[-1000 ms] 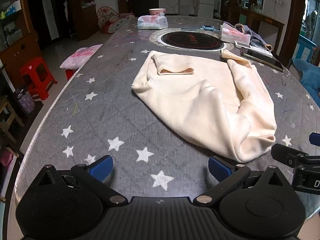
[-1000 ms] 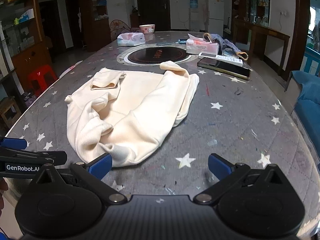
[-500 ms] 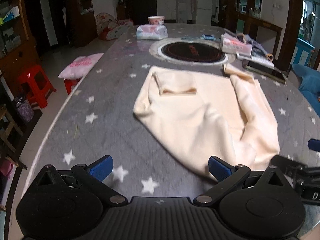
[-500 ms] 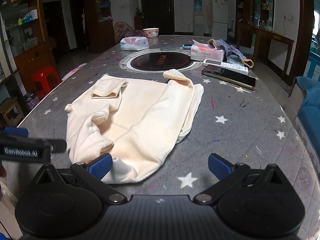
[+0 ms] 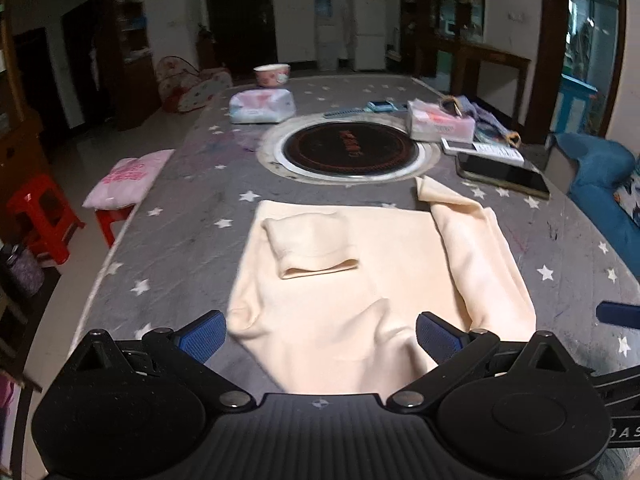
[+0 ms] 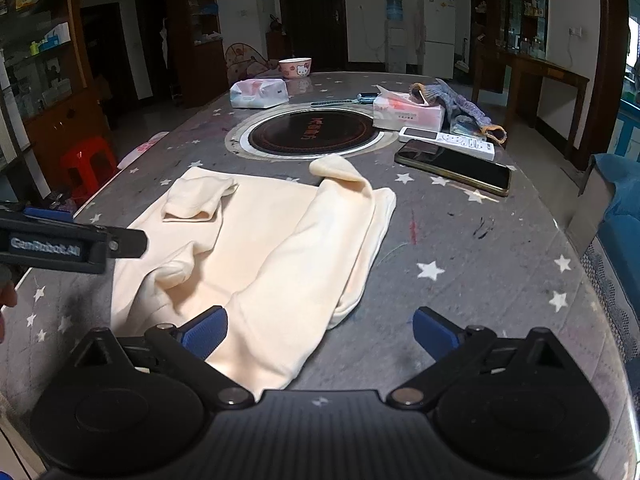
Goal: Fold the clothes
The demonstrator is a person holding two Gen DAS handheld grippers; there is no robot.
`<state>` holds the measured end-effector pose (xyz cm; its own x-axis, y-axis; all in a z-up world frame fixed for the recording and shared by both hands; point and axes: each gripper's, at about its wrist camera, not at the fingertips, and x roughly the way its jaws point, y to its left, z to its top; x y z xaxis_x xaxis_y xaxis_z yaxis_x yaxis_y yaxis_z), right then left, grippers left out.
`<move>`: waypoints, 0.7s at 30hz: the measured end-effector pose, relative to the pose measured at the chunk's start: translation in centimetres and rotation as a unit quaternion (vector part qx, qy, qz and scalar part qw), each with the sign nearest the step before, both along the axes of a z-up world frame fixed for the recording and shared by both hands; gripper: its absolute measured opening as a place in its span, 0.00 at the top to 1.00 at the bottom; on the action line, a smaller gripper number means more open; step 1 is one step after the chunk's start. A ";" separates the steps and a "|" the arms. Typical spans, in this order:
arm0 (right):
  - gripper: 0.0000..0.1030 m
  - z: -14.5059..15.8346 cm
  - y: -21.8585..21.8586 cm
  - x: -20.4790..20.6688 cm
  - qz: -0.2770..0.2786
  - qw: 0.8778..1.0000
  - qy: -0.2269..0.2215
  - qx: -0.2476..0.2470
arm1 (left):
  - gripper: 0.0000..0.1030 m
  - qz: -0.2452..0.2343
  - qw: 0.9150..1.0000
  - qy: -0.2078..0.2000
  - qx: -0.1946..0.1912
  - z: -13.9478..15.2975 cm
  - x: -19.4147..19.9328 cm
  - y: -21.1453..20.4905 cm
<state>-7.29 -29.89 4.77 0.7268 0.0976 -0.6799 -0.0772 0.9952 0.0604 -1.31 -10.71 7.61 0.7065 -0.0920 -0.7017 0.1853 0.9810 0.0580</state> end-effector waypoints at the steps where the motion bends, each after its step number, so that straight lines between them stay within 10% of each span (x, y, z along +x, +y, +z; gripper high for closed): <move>1: 0.04 0.0 -0.1 0.2 -0.001 1.000 0.000 -0.001 | 0.03 -0.008 1.000 0.003 0.000 -0.2 0.3 -0.3; 8: 0.07 0.0 -1.1 1.4 -0.008 1.000 0.007 -0.002 | 0.22 -0.051 0.998 0.034 0.013 -2.3 1.5 -1.7; 15: 0.09 0.3 -1.6 2.7 -0.005 1.000 0.012 -0.004 | 0.81 -0.079 0.995 0.053 -0.007 -3.2 1.8 -1.2; 21: 0.11 0.6 -1.9 3.4 0.001 1.000 0.012 -0.001 | 0.91 -0.066 0.997 0.022 -0.029 -1.8 -0.3 1.1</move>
